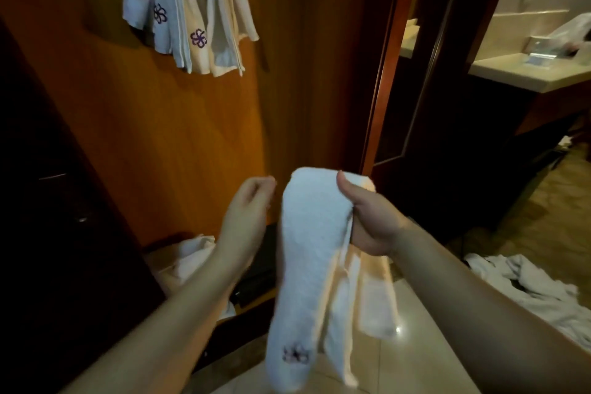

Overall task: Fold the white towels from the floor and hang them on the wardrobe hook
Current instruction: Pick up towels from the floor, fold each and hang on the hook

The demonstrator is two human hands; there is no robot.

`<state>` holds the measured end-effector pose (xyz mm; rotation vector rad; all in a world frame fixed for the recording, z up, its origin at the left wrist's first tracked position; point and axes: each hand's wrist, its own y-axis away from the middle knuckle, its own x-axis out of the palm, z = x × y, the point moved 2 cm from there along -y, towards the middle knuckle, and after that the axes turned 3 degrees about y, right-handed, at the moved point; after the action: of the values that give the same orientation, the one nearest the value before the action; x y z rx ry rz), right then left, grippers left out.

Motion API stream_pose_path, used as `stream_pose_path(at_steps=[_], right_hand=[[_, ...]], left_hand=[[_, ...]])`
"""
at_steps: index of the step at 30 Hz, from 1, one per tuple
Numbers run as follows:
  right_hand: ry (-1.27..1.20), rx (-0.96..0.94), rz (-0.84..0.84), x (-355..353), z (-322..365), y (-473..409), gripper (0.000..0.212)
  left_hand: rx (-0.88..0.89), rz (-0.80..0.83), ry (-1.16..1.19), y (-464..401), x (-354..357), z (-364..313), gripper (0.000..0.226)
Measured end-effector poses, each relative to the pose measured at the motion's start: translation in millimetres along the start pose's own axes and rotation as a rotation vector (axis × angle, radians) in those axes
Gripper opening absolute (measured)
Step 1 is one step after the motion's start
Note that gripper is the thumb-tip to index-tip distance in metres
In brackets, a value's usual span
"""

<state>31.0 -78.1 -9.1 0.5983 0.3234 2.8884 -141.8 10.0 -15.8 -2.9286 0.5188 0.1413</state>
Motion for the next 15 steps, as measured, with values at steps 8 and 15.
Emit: stream_pose_path(at_steps=[8,15], right_hand=[[0.153,-0.258,-0.230,36,21,0,0.090],[0.182,-0.355,-0.367,53,30,-1,0.025]], left_hand=[[0.275,0.083,-0.358,57,13,18,0.059],[0.361,-0.070,-0.505,32,5,30,0.045]])
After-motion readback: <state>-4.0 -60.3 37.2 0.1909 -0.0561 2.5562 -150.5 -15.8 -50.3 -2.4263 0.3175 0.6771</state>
